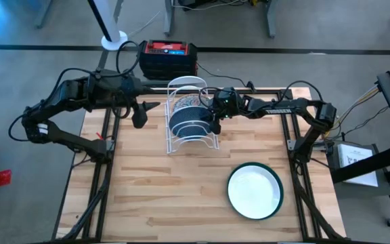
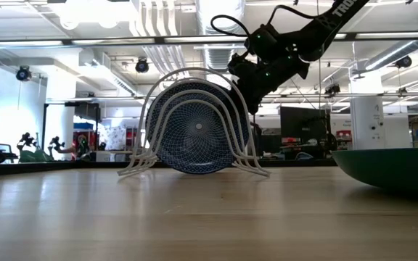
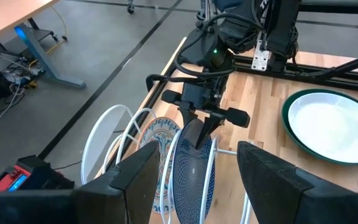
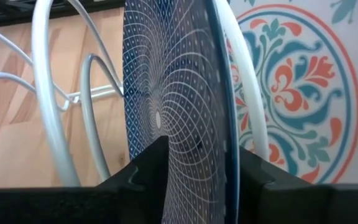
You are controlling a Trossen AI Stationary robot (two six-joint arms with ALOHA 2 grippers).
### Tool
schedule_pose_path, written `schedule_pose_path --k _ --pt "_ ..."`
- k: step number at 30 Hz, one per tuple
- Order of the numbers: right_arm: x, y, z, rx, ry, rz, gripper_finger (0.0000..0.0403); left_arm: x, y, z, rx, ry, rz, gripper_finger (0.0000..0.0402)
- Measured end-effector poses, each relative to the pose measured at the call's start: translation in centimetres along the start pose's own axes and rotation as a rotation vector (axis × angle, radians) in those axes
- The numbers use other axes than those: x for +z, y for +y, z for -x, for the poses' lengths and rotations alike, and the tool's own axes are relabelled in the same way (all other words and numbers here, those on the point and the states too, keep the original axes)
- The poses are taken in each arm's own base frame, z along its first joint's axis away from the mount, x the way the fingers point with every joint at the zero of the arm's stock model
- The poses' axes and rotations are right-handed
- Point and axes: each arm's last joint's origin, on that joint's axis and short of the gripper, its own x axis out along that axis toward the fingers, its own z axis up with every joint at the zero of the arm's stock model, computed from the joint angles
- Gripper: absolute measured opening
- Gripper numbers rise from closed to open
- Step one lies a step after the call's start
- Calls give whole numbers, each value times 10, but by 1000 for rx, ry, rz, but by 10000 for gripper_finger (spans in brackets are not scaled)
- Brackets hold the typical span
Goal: Sort dishes
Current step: Put the blue patterned plate into the dish rack
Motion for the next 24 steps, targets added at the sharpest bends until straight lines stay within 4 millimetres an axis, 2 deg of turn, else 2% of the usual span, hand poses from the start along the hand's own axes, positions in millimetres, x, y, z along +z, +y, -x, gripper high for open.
schedule_pose_path --k 24 --pt "4 5 15 -23 42 -50 203 0 0 0 0 1 0 205"
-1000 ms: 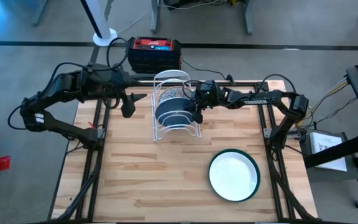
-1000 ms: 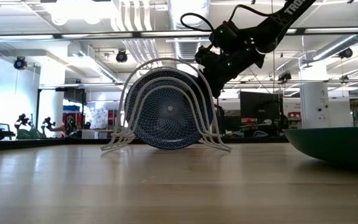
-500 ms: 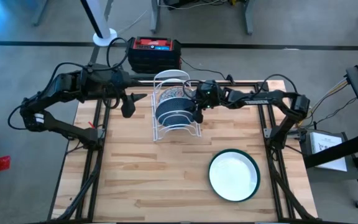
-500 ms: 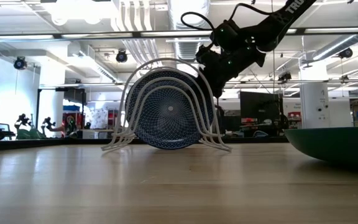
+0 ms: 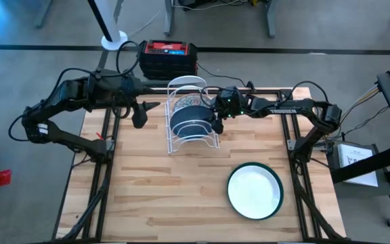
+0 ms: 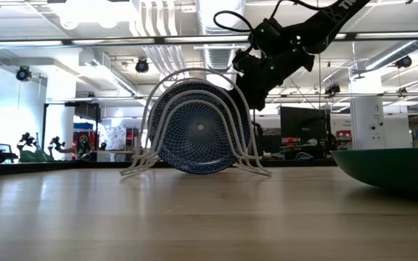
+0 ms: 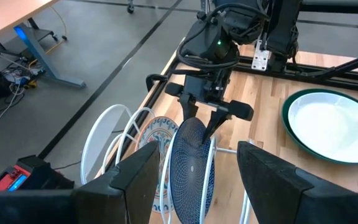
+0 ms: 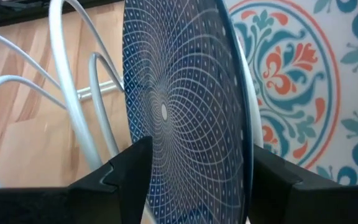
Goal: Sort dishes
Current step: Put the blue patterned plate into the dish rack, then put the white plate into the dish rack
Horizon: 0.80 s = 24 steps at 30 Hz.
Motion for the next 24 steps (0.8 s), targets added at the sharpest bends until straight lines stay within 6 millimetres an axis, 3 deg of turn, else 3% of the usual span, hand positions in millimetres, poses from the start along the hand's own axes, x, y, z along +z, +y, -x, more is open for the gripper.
schedule_pose_path --k 15,24 --pt "-9 4 15 -14 149 -86 244 -1 0 0 0 7 -1 205" --pt "-25 17 64 -27 436 -146 238 -1 -1 -5 0 18 30 205"
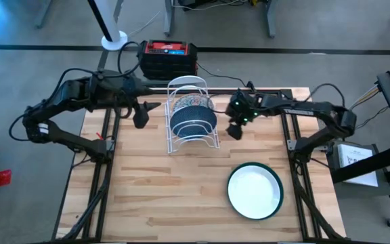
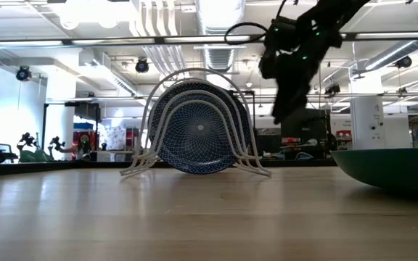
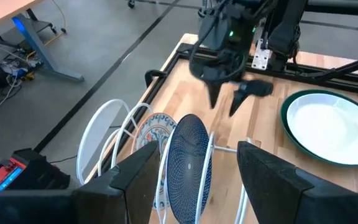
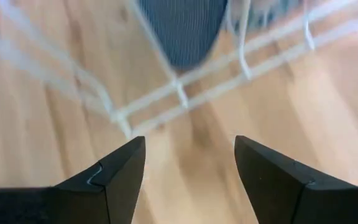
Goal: Sort dishes
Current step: Put the white plate into the dish rack
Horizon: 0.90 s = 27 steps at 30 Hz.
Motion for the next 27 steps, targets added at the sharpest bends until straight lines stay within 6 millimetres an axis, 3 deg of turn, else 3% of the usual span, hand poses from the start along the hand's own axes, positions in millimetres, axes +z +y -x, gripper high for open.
schedule_pose_path --k 6,13,20,27 --pt "-29 18 39 26 79 46 228 2 -6 -17 -5 33 -14 205" --pt "-67 41 72 95 2 20 211 3 -21 -43 -33 77 -72 205" --pt "-104 54 75 144 -2 -56 201 2 -44 -55 -79 87 -119 205" --pt "-129 65 60 150 68 -22 199 -1 -71 -57 -102 83 -164 205"
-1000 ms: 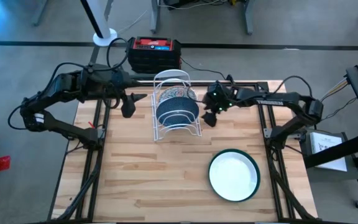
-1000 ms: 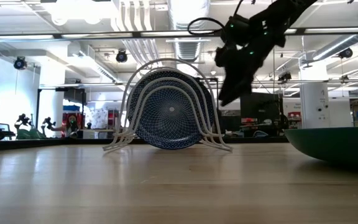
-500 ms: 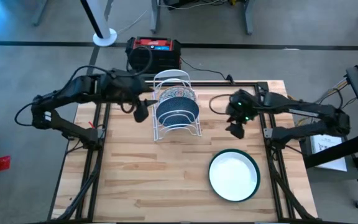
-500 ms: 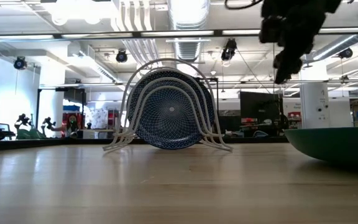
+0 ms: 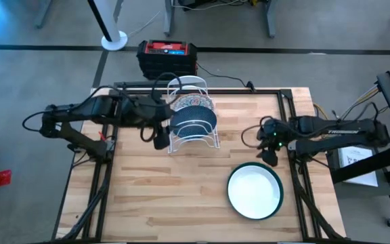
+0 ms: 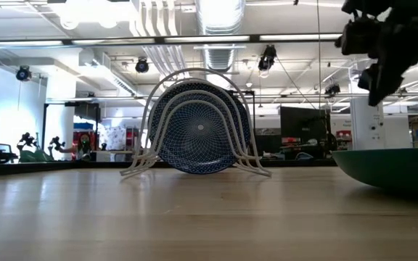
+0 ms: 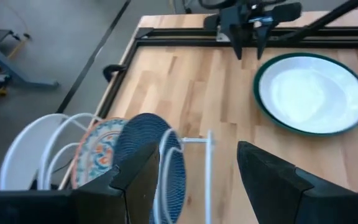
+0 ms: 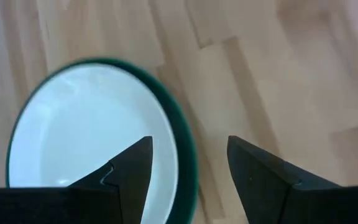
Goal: Sort dishes
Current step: Put the white plate into the dish rack
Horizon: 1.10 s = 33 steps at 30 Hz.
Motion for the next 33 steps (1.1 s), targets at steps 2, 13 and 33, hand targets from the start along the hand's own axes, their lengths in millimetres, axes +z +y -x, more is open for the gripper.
schedule_pose_path --k 2,13,33 --pt "-4 3 -6 15 10 5 199 0 -7 0 -14 -4 4 205" --pt "-18 29 -23 -25 71 18 199 -2 -40 1 8 -13 -23 205" --pt "-27 40 -75 -213 313 -10 199 -8 -73 -10 -47 25 -59 205"
